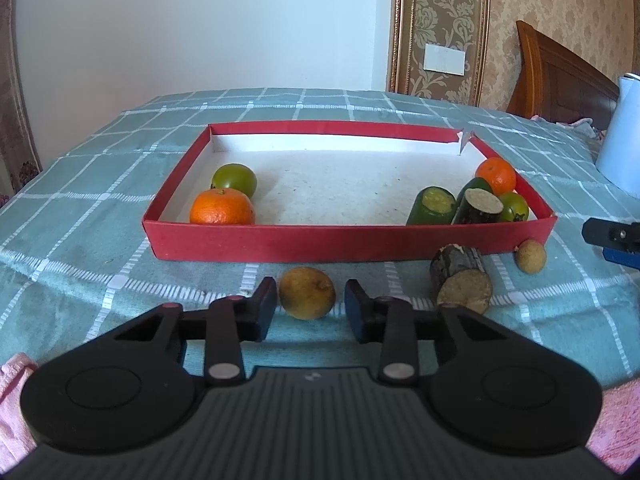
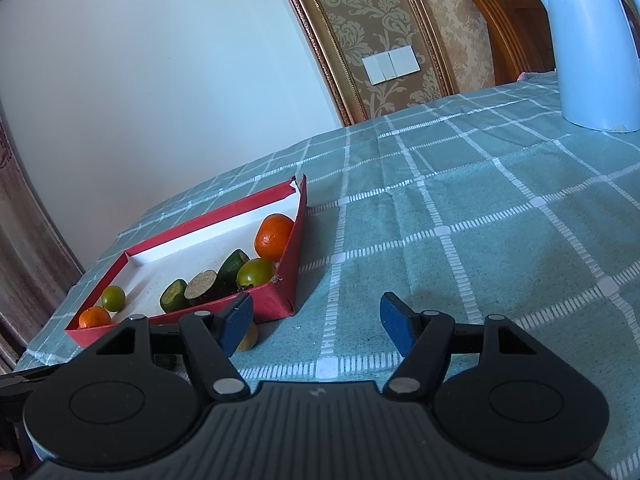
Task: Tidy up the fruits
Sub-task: 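Carry the brown round fruit over the tray with the left gripper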
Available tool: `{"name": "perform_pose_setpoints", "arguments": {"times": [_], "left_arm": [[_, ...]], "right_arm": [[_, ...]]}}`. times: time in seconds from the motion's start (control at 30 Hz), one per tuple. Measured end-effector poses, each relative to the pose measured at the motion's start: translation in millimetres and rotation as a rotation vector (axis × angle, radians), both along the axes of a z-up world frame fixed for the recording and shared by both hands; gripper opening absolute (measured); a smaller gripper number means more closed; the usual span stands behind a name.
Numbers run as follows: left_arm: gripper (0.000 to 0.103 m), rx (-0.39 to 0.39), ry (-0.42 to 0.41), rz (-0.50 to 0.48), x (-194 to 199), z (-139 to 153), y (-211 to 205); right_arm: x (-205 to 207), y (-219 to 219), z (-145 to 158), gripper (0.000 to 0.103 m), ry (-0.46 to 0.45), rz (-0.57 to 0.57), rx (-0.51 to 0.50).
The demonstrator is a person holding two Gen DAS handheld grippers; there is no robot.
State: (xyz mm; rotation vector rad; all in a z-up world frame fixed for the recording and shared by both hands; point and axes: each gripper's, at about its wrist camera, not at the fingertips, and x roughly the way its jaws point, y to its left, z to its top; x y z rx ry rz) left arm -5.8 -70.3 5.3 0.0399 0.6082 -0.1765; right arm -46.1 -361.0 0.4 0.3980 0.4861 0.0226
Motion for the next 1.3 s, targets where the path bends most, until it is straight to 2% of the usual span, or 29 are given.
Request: {"name": "perform_pose_setpoints", "arguments": {"times": [0.1, 0.33, 0.8, 1.3], "left_arm": [[0.026, -0.005, 0.003, 0.005, 1, 1, 1], [0.026, 0.0, 0.011, 0.019, 2, 5, -1], [0.026, 0.068, -0.082, 0.037, -4, 45, -19], [0.026, 0.098, -0.094, 0.076, 35, 47, -29]], "right_arm": [[0, 0, 0, 0.07, 0.001, 0.0, 0.0], [0, -1, 0, 0.07, 0.001, -0.001, 0.0], [-2, 0, 0, 0.07, -0.008, -0.009, 0.002], [-1, -1, 1, 0.07, -0.006, -0.006, 0.014]]}}
